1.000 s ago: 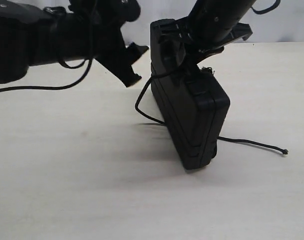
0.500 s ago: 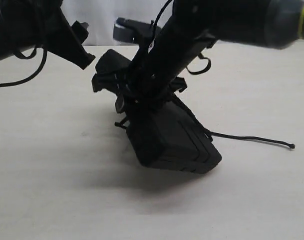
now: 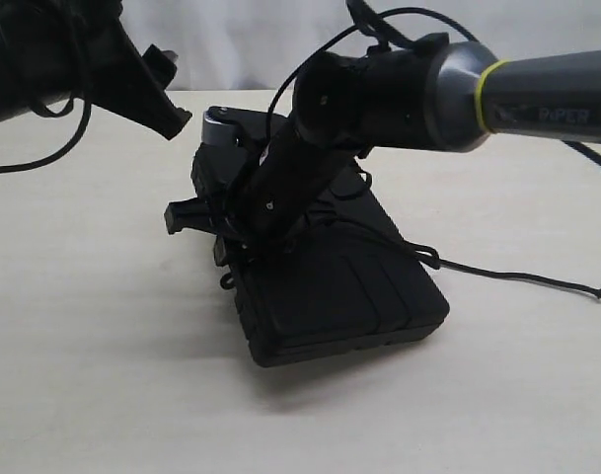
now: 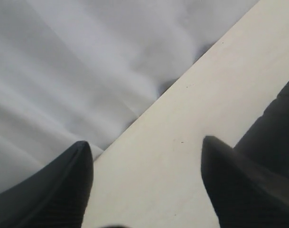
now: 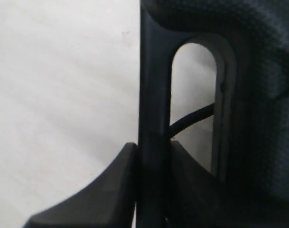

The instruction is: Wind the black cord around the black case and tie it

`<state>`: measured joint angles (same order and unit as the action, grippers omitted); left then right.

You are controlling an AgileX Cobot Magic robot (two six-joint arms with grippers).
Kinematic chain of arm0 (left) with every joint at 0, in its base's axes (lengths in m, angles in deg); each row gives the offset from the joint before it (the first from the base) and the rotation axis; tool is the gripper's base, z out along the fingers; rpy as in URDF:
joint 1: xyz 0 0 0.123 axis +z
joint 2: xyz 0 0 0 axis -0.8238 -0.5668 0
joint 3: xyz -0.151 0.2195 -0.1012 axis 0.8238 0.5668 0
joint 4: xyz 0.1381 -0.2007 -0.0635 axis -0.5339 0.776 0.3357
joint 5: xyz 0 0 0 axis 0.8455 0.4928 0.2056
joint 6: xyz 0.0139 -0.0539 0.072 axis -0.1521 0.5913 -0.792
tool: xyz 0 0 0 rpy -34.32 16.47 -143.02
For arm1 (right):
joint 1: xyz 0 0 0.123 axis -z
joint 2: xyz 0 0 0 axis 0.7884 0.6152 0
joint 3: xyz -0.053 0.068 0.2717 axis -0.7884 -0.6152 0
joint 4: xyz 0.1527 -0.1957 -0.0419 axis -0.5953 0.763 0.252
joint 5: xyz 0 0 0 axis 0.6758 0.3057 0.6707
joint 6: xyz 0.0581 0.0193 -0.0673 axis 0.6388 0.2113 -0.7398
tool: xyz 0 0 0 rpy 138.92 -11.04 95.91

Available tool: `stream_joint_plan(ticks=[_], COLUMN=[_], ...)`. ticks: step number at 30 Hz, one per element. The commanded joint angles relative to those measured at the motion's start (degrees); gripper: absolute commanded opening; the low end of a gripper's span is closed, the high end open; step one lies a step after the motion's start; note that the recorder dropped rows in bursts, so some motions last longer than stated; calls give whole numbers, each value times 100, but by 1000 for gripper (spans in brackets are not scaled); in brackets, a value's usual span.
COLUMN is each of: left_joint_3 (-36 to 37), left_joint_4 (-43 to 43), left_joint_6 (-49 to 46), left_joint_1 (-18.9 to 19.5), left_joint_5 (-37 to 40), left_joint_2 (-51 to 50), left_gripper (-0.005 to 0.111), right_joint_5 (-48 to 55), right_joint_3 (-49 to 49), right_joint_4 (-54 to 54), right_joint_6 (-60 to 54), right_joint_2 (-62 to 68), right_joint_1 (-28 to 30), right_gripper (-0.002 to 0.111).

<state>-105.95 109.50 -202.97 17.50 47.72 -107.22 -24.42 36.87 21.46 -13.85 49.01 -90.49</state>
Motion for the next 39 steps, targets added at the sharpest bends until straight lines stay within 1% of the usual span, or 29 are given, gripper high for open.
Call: stream_joint_plan(ticks=[1, 3, 4, 8, 11, 12, 15, 18, 20, 22, 24, 28, 29, 31, 32, 33, 34, 35, 36, 37, 38, 39], left_joint_3=[24, 24, 24, 37, 194, 262, 433, 472, 472, 472, 472, 472, 460, 449, 445, 445, 445, 445, 445, 445, 445, 445], left_joint_4=[82, 83, 83, 173, 117, 55, -198, -39, 145, 242, 305, 303, 290, 305, 305, 305, 305, 305, 305, 305, 305, 305], left_joint_6=[-191, -191, -191, -191, -191, -191, -191, -191, -191, -191, -191, -191, -191, -149, 192, 355, 786, 952, 1052, 1109, 1287, 1382], left_joint_1=[-5, -5, -5, -5, -5, -5, -5, -5, -5, -5, -5, 11, 82, 341, 768, 986, 1568, 1809, 2448, 2754, 3331, 3532], left_joint_5=[95, 71, 71, 98, 439, 635, 1274, 1781, 2036, 2293, 2529, 2385, 2387, 2383, 2436, 2531, 3058, 3519, 4610, 4958, 5979, 6144], left_joint_2=[30, 30, 30, 30, 30, 30, 30, 18, 18, 18, 18, 18, 18, 43, 111, 165, 345, 471, 774, 898, 1183, 1289], left_gripper=[62, 62, 62, 62, 61, 58, 43, 35, 33, 30, 28, 24, 23, 16, 7, 3, 0, 0, 0, 0, 0, 0], right_joint_5=[-99, -77, -77, 2, 366, 552, 1076, 1552, 1788, 1804, 1624, 776, 597, 201, -141, -285, -512, -540, -580, -607, -633, -633], right_joint_3=[69, 69, 69, 163, 417, 513, 666, 638, 509, 289, -45, -849, -1012, -1367, -1652, -1759, -1831, -1831, -1820, -1820, -1820, -1820], right_joint_4=[39, 87, 86, 299, 557, 674, 1204, 1637, 1651, 1651, 1610, 1259, 1130, 803, 584, 451, 67, -151, -686, -874, -1154, -1190], right_joint_6=[-156, -156, -156, -156, -156, -129, 109, 353, 288, 183, 14, -482, -615, -1005, -1373, -1407, -1648, -1906, -2495, -2686, -3031, -3116], right_joint_2=[-51, -51, -51, -129, -300, -393, -721, -1041, -1230, -1421, -1605, -1996, -2062, -2186, -2308, -2355, -2486, -2557, -2740, -2830, -3066, -3158], right_joint_1=[28, 28, 28, 62, 115, 167, 364, 742, 1101, 1494, 1855, 2611, 2767, 3128, 3434, 3543, 3736, 3769, 3768, 3768, 3768, 3768], right_gripper=[42, 50, 52, 51, 51, 51, 51, 51, 51, 51, 51, 51, 51, 51, 51, 51, 51, 51, 51, 50, 43, 37])
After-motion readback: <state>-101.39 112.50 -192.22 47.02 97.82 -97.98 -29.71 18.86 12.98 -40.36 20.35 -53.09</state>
